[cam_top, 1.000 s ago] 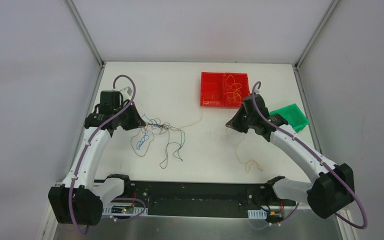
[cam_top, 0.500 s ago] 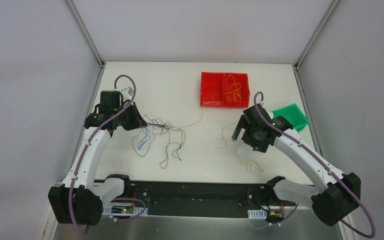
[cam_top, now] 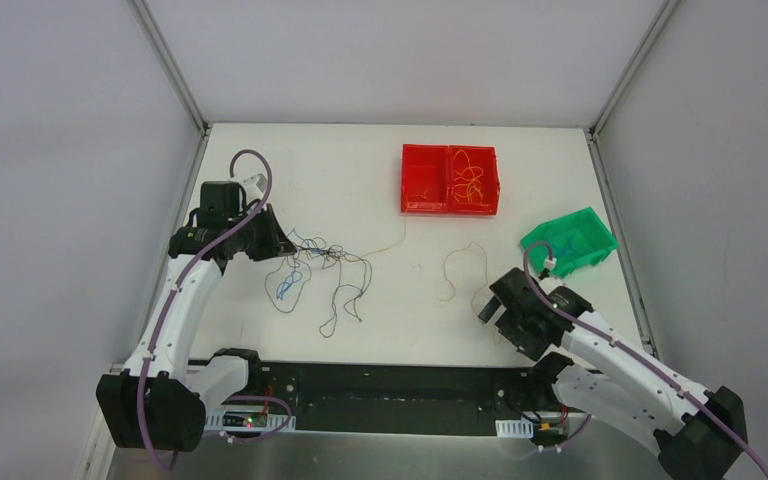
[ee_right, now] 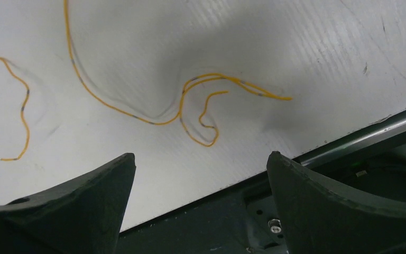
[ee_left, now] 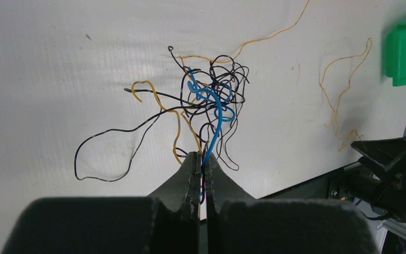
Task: Untangle the cables
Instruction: Pick up the cable at the center of the board.
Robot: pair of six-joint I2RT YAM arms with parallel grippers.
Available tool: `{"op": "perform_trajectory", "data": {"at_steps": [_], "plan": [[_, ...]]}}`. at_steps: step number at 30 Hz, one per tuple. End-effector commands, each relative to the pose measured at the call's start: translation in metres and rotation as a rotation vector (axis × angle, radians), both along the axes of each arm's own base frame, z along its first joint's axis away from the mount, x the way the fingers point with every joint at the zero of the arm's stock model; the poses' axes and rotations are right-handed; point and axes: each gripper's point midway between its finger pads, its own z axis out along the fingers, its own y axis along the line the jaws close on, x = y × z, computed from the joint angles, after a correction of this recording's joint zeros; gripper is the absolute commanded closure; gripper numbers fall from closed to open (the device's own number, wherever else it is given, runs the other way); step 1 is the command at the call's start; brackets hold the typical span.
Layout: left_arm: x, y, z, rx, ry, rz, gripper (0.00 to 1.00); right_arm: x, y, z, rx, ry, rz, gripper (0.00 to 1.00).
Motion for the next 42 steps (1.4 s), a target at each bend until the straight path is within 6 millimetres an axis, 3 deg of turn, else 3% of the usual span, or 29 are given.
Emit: {"op": "perform_trajectory", "data": {"at_steps": [1,7,19,31,42], "plan": [[-0.002,-0.003,0.009,-0.017,-0.039,-0.023,1.00,0.016,0.001,-0.008,0.061,-0.120,-0.111,0.01],[-0.002,-0.002,0.009,-0.015,-0.039,-0.020,1.00,0.021,0.001,-0.029,0.051,-0.127,-0.123,0.01],[-0.001,-0.003,0.007,-0.017,-0.029,-0.024,1.00,0.049,0.011,-0.034,0.172,-0.205,-0.180,0.01],[0.000,-0.003,0.005,-0.016,-0.021,-0.025,1.00,0.089,0.025,-0.008,0.143,-0.229,-0.087,0.01],[0.000,-0.002,0.005,-0.013,-0.024,-0.025,1.00,0.118,0.050,-0.001,0.130,-0.215,0.050,0.01]]}}
